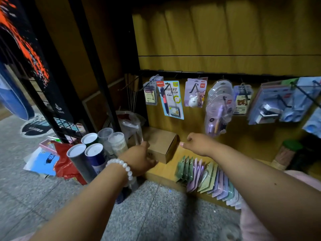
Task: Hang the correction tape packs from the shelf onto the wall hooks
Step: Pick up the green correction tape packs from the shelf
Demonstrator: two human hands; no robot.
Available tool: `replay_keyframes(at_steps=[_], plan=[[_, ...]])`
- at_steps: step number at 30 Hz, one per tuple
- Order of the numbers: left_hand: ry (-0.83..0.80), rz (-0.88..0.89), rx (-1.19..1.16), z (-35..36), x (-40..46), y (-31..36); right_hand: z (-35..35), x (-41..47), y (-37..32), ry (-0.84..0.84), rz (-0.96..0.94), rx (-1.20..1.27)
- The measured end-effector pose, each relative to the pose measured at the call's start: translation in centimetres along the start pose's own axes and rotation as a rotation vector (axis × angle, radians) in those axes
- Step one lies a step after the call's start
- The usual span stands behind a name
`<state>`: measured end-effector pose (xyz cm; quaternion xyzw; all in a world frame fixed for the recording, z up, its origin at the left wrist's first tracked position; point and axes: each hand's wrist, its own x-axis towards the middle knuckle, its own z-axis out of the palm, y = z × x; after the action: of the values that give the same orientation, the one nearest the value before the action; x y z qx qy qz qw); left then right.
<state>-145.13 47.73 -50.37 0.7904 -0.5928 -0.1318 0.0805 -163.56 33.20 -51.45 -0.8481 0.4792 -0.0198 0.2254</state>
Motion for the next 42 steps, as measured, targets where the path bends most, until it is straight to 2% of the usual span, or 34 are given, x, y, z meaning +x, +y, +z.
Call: replay_keyframes(at_steps=[10,16,19,25,31,33,36,38,40,42], plan=[[-0.153,-0.107,-0.081,7.3,4.7,-2.0,7.9,8.1,6.1,-0.127,0.214,0.061],[-0.158,-0.13,-0.153,11.1,7.5,-3.3,12.3,12.4,7.4,-0.158,0.367,0.163],[-0.195,-0.122,-0.186,13.1,8.7,-4.2,14.4,14.1,8.1,-0.124,0.474,0.226],[-0.222,-0.122,-0.209,16.2,11.2,-5.8,16.8,17.6,8.7,-0.019,0.644,0.171],[-0.246,-0.12,-0.211,18.2,11.6,-6.9,18.2,19.3,9.0,-0.027,0.665,0.166],[-0.264,-0.129,-0.216,18.5,11.7,-7.2,18.4,19.8,9.3,-0.04,0.673,0.23],[-0.278,-0.135,-0.234,18.7,12.0,-7.4,18.6,20.5,9.9,-0.112,0.714,0.491],[-0.285,-0.161,-0.259,18.8,12.2,-7.5,18.5,20.4,9.4,-0.122,0.716,0.536],[-0.247,-0.202,-0.332,18.9,12.3,-7.4,18.3,20.0,8.7,-0.129,0.688,0.641],[-0.174,-0.281,-0.469,18.9,12.4,-7.1,17.7,19.0,8.0,-0.205,0.614,0.741]])
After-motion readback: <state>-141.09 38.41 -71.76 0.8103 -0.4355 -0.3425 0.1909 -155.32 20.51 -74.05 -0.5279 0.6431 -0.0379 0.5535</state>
